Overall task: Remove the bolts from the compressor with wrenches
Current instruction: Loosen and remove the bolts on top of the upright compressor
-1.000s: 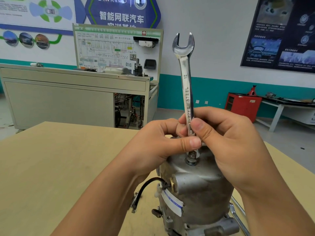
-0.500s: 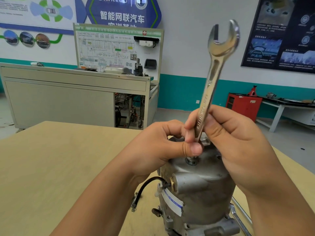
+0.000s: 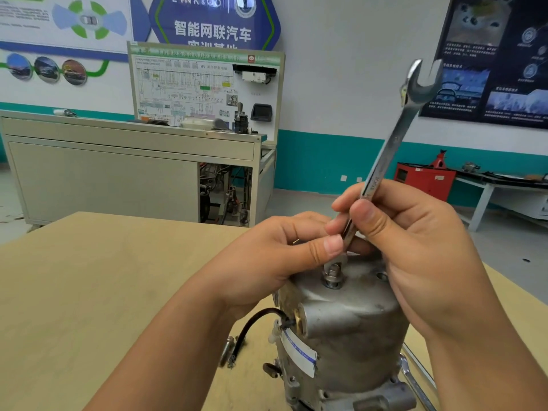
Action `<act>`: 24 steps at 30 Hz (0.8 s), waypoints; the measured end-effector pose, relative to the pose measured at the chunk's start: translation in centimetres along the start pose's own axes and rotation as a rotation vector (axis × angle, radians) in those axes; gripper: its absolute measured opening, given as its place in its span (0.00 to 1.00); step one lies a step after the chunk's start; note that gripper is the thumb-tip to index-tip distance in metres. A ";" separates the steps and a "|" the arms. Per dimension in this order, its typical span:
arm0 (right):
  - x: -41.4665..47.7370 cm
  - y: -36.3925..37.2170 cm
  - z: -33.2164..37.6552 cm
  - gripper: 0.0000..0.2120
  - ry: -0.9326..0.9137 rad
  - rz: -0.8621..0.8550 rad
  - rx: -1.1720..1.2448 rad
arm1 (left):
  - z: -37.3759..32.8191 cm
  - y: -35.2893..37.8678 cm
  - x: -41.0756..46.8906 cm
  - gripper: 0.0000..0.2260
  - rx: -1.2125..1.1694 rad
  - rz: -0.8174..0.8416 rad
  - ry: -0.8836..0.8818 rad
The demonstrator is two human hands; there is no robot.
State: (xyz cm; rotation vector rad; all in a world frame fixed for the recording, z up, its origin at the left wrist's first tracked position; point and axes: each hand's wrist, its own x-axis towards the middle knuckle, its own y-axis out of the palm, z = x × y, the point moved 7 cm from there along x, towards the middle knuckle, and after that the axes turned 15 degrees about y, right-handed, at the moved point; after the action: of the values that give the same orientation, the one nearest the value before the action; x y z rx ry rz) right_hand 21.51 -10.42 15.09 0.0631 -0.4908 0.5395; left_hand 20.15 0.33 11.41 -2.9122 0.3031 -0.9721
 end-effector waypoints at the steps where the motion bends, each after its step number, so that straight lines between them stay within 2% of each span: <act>1: 0.0 -0.1 -0.1 0.07 0.014 -0.013 -0.002 | 0.1 0.0 0.0 0.11 0.006 0.005 -0.005; 6: -0.2 0.3 0.0 0.06 -0.013 -0.027 -0.085 | 0.2 -0.3 0.1 0.07 0.035 -0.039 -0.014; 10: 0.0 0.4 -0.2 0.06 -0.020 -0.053 -0.228 | 0.5 -0.5 0.1 0.16 0.076 -0.108 -0.023; 13: 0.0 0.4 -0.1 0.04 -0.021 -0.050 -0.219 | 0.6 -0.4 0.1 0.20 0.080 -0.128 -0.032; 17: -0.1 1.0 0.0 0.10 -0.012 -0.011 -0.222 | 0.6 -0.5 0.2 0.26 0.047 -0.157 -0.031; 24: -0.1 1.3 0.3 0.08 -0.043 0.021 -0.235 | 0.2 -0.5 0.1 0.25 -0.012 -0.099 0.010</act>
State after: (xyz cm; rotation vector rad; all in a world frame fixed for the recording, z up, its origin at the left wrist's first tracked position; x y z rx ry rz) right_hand 20.68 -9.44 15.22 -0.1557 -0.5939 0.4990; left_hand 20.46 0.80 11.35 -2.9595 0.1673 -1.0019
